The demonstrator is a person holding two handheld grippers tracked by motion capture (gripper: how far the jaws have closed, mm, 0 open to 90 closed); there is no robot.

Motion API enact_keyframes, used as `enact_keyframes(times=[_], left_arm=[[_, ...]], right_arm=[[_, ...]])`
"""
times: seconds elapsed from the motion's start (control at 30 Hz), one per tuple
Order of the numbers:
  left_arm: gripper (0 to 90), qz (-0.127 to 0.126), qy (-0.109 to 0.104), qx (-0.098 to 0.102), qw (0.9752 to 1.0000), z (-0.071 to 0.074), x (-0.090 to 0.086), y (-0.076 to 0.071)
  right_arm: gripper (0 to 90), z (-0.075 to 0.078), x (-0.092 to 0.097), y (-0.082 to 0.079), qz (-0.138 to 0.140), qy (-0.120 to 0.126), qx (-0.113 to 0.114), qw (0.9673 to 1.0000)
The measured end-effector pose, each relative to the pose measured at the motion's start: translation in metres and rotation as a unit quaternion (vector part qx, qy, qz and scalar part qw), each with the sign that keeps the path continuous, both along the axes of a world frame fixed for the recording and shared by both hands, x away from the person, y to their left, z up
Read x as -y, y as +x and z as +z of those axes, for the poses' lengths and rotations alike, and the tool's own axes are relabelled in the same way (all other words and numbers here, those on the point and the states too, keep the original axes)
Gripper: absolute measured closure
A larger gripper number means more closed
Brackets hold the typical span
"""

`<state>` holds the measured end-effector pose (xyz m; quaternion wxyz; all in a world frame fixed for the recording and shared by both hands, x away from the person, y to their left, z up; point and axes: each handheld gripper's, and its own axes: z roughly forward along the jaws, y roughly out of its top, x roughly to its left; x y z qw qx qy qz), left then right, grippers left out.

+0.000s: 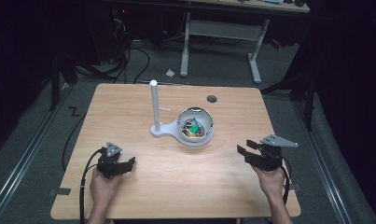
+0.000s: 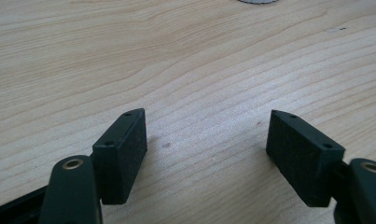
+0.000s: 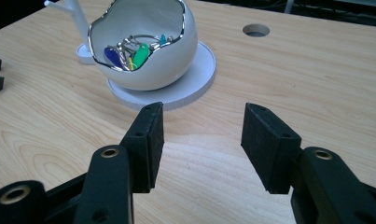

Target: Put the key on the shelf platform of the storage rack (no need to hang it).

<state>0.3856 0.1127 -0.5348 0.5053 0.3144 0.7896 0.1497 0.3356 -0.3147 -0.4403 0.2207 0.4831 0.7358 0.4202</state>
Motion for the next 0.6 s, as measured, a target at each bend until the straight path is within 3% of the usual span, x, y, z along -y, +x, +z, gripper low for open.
enact_keyframes(times=[0.6], left_arm=[[29.2,0.0,0.001,0.0,1.0,0.0,0.0,0.0]], right_arm=[[49.1,-0.038,-0.013,0.006,-0.003,-0.011,-0.025,0.9996]])
